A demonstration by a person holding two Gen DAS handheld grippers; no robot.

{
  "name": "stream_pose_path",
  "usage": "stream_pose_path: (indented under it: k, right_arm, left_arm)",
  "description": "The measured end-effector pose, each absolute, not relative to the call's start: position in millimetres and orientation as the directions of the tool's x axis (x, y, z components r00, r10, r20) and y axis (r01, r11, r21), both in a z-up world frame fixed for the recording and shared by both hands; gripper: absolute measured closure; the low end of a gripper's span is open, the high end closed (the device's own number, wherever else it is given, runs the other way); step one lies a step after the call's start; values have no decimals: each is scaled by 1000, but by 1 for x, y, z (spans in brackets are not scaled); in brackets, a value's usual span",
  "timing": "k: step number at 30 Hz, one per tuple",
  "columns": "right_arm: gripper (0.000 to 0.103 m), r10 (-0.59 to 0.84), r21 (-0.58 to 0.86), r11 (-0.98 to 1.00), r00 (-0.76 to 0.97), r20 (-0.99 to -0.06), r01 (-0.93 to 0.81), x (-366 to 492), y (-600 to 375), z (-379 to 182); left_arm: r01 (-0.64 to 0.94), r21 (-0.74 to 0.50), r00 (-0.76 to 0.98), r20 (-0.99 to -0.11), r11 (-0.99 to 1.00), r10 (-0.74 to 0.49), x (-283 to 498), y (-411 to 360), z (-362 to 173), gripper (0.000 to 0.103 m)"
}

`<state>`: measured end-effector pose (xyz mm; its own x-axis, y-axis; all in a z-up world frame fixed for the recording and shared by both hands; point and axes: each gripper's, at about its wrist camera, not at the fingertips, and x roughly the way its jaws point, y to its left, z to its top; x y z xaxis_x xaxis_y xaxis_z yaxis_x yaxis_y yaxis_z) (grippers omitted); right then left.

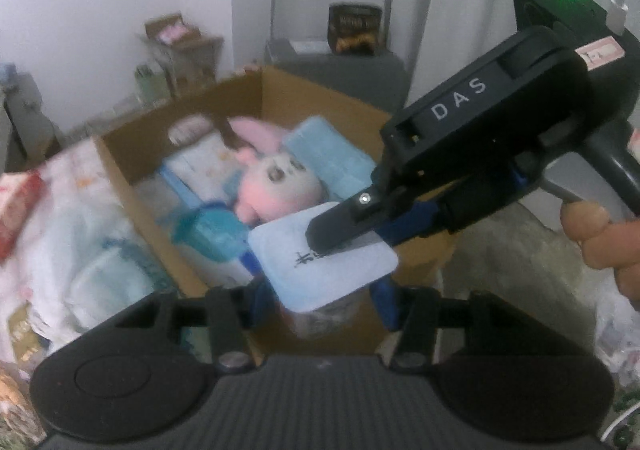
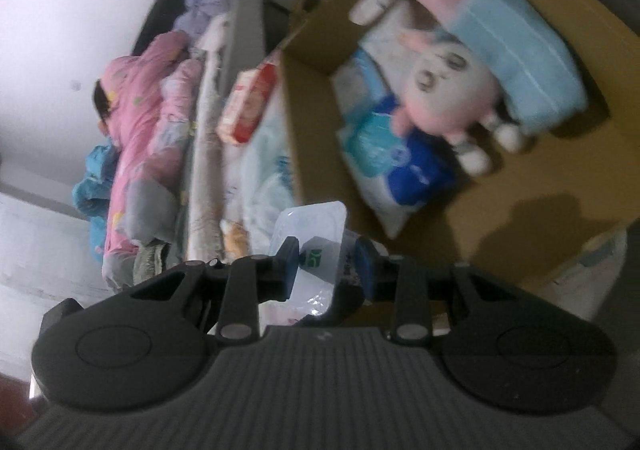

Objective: Organize soft objects
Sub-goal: 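Lift the white container with the right gripper and carry it into the box, then open the right gripper to release the white container in the box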

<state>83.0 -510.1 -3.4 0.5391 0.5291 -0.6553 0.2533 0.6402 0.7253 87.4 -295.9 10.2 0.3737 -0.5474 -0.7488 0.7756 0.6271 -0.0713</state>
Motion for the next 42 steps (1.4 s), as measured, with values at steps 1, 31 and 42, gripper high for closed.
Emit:
stream_pose_path:
  k: [1, 31, 42]
  right_arm:
    - [71, 534, 727, 634, 530, -659, 264, 85, -514, -10]
    - [58, 413, 497, 821, 311, -856, 280, 144, -528, -54]
    - [63, 523, 574, 768, 239, -818, 285, 150, -514, -86]
  left_arm:
    - [778, -79, 359, -759, 624, -543, 89, -297, 6, 50]
    - [634, -101, 509, -692, 766, -512, 81, -169, 37, 35]
    - [532, -161, 521, -711, 831, -471, 85, -127, 21, 35]
